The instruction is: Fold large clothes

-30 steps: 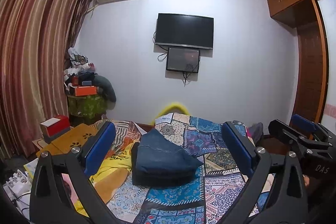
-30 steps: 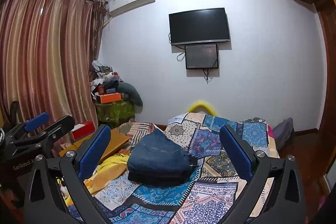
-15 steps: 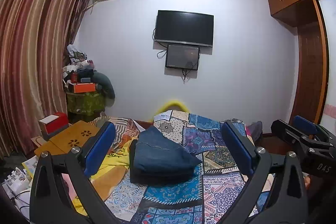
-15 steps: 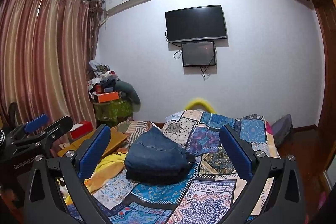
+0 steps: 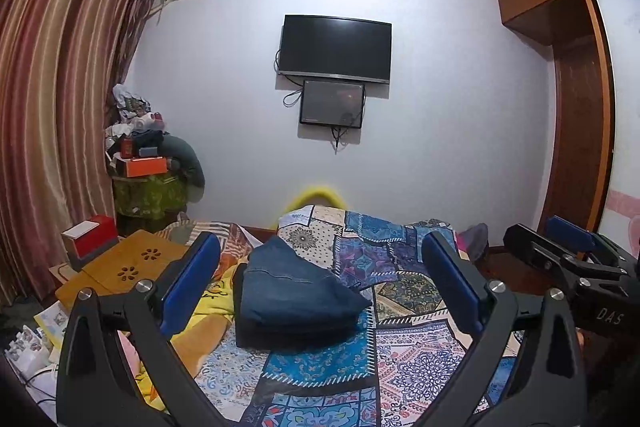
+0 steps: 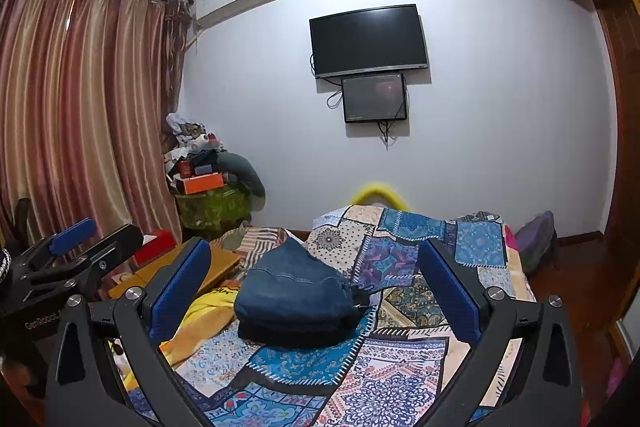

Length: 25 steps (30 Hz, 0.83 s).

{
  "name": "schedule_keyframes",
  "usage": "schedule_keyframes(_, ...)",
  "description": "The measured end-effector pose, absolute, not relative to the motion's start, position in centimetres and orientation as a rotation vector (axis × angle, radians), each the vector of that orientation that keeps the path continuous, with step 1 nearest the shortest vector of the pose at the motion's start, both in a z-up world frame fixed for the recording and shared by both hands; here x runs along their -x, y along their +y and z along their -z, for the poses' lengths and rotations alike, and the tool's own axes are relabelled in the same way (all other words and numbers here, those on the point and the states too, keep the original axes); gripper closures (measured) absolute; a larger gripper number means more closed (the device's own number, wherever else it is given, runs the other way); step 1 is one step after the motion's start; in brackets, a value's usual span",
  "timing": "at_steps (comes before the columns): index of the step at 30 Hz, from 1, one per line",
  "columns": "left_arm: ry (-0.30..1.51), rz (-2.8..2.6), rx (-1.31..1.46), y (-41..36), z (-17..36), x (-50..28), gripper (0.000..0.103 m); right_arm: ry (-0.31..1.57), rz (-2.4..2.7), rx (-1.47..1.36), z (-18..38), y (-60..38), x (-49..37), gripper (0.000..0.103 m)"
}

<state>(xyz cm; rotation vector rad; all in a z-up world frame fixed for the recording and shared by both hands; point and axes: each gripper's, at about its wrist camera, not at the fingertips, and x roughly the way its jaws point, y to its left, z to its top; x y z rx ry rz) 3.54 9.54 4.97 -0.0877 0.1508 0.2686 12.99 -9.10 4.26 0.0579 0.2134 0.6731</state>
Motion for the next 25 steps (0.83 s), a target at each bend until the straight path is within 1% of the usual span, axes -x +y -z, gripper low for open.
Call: schedule_keyframes(25,0.182,-0.247,0.114,10.28,-4.31,-4.36,0.002,0.233,-0.658,-0.066,-3.96,-8.74,-13.22,0.0)
